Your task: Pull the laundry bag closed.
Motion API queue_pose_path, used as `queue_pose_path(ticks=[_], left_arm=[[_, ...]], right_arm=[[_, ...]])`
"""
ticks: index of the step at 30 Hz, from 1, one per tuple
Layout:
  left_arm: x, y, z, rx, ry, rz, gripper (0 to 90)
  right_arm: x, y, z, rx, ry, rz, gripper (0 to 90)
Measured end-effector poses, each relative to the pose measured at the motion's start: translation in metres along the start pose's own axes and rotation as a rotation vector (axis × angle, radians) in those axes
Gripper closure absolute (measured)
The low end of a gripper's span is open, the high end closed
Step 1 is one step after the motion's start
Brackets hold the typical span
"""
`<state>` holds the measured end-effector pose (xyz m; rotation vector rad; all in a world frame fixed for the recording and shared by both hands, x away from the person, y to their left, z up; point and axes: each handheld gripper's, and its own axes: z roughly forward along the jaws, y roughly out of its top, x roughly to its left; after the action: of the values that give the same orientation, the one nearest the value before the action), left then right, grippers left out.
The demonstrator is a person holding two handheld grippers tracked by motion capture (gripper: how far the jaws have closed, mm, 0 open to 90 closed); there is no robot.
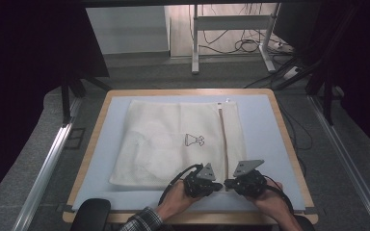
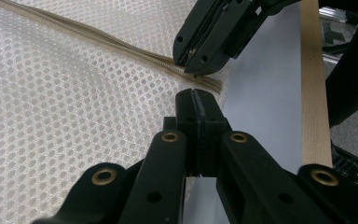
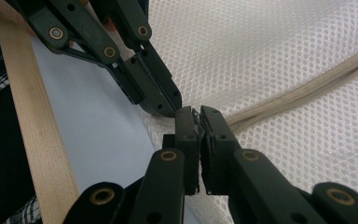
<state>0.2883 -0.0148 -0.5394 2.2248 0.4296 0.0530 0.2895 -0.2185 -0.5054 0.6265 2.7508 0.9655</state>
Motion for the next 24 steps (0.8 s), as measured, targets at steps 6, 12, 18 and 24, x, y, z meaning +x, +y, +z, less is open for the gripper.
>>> queue_pose_path(ticks=[6,12,18,24], left_arm=[[-0.0019,-0.0002,-0.0005,0.012,0.017,0.035,90.0],[-0.0022,-0.0004,-0.0005,0.013,0.016,0.034,90.0],[-0.0031,-0.0006,-0.0003,0.01,0.02,0.043,90.0],[-0.002,-0.0008,-0.0004,0.008,0.014,0.034,90.0]], right_arm=[[-0.0009,0.0005,0.0011,0.001,-0.005,0.002,85.5],[-0.0027,0.0011,0.002,0.001,-0.037,-0.002,85.7],[-0.0054,0.0024,0.0033,-0.001,-0.045,-0.004,85.8],[-0.0077,0.0038,0.0034,-0.007,-0.068,-0.012,85.7]])
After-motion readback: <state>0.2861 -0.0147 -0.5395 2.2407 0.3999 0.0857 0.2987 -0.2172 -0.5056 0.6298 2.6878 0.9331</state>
